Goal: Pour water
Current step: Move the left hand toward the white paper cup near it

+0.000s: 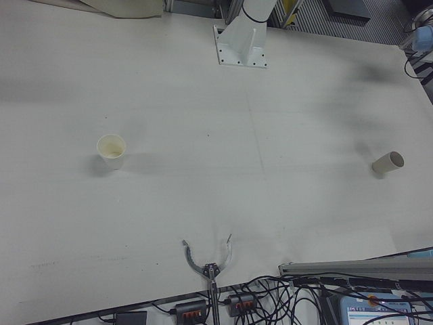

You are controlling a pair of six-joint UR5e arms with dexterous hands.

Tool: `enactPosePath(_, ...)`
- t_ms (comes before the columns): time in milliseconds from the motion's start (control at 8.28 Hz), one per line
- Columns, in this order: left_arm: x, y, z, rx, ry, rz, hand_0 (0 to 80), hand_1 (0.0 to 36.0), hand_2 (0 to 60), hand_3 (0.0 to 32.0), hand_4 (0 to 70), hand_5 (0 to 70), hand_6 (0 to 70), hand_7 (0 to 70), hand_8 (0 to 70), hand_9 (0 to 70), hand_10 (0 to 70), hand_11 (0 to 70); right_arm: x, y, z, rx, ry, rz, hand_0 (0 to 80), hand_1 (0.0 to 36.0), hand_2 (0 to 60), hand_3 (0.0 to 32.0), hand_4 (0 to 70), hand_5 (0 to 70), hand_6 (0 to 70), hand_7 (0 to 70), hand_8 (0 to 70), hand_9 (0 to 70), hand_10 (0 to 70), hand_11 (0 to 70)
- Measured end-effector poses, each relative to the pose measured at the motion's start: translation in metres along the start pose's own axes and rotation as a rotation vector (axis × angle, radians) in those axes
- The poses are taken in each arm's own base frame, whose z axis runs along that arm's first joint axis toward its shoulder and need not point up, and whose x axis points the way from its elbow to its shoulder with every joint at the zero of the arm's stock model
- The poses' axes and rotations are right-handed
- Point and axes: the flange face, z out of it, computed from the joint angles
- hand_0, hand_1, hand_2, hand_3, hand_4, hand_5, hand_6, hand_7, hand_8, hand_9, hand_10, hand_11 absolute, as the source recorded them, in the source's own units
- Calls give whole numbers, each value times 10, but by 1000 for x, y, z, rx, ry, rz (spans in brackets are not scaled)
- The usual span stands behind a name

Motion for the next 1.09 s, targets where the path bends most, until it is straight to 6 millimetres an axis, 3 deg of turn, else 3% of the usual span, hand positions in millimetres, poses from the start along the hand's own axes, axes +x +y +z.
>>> enactPosePath(121,-6,7,11,-12,-10,-3,508,137,47,104,99,110,0,31,12,30,0,0,-3,-1,-3,1,-5,-1,469,117,29,100,2,76,0,0,0,0,0,0)
enactPosePath(362,-8,26,34,-37,-5,94,500,134,59,98,76,76,0,9,11,30,0,0,-30,-16,-42,24,-18,-17,467,110,16,94,0,74,0,0,0,0,0,0)
enactPosePath(483,-26,14,19,-40,-21,116,507,146,77,102,75,78,0,10,11,30,0,0,-46,-24,-64,34,-15,-29,465,108,14,88,0,67,0,0,0,0,0,0)
enactPosePath(725,-65,-29,-16,-34,-42,163,499,139,73,112,66,60,0,1,14,35,0,0,-55,-34,-88,49,1,-46,466,109,18,76,4,70,0,0,0,0,0,0)
enactPosePath(1087,-102,-119,-90,103,-21,185,529,161,19,106,52,39,0,0,17,37,0,0,-54,-35,-94,47,21,-65,468,108,14,78,23,76,0,0,0,0,0,0)
